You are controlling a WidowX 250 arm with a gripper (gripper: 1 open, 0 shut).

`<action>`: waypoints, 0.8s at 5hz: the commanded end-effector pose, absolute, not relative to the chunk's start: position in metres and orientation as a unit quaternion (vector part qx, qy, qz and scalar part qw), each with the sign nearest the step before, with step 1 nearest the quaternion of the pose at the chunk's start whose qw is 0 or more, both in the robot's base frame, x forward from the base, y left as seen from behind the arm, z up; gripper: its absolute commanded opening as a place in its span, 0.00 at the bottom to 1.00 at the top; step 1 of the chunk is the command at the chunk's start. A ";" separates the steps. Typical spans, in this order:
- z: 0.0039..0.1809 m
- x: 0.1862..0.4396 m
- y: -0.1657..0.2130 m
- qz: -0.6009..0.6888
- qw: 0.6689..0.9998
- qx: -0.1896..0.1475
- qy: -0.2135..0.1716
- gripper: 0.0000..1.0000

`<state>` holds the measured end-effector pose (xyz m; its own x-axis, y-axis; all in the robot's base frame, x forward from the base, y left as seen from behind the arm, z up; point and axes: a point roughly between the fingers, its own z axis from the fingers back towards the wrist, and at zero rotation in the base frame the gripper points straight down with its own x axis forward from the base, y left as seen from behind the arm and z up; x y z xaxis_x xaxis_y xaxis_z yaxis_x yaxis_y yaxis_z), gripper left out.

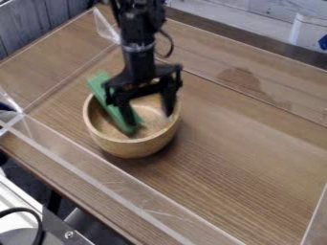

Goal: Remove the green block from inside the brown bowl and put it on the table

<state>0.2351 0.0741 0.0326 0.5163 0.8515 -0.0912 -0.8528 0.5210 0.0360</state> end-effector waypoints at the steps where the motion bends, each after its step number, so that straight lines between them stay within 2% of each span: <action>1: 0.037 0.243 0.082 0.500 0.865 -0.017 0.020 1.00; 2: 0.034 0.243 0.081 0.501 0.865 -0.018 0.021 0.00; 4: 0.041 0.245 0.080 0.496 0.868 -0.020 0.022 0.00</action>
